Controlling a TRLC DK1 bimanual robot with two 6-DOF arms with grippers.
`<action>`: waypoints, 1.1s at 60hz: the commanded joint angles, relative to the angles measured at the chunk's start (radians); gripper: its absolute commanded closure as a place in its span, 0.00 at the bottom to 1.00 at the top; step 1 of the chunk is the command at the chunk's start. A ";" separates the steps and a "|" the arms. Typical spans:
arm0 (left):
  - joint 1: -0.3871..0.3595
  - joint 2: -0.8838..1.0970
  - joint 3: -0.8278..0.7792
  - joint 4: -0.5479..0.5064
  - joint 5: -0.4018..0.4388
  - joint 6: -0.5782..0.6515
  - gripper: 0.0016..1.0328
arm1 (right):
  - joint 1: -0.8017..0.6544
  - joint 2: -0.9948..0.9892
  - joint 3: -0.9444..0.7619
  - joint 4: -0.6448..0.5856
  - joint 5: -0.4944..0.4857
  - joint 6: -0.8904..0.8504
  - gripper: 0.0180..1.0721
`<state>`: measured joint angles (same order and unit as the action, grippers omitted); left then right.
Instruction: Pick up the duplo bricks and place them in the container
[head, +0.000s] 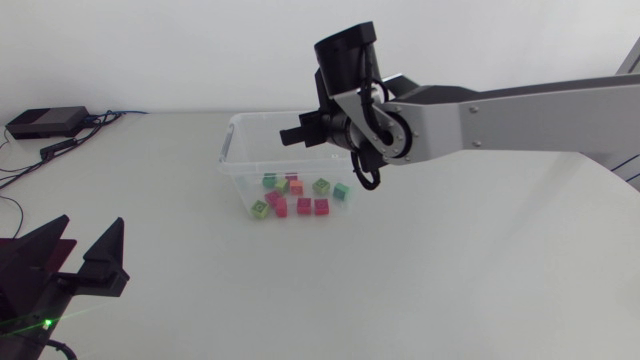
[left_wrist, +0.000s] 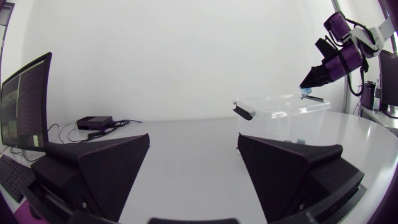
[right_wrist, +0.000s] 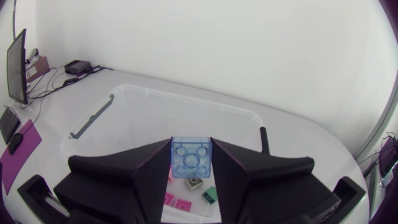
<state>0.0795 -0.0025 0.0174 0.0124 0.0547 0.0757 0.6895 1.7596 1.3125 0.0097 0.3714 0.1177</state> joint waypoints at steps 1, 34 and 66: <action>0.006 -0.011 -0.017 0.000 -0.001 0.006 0.04 | -0.011 0.069 0.042 0.039 0.000 -0.036 0.72; 0.006 -0.011 -0.017 0.000 -0.001 0.006 0.04 | -0.025 -0.032 -0.079 0.245 0.072 -0.150 0.06; 0.006 -0.011 -0.017 -0.002 -0.001 0.006 0.04 | -0.216 -0.743 -0.578 0.256 0.093 -0.299 0.06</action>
<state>0.0795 -0.0021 0.0174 0.0093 0.0547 0.0753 0.5083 1.0954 0.8021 0.2546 0.4545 -0.1387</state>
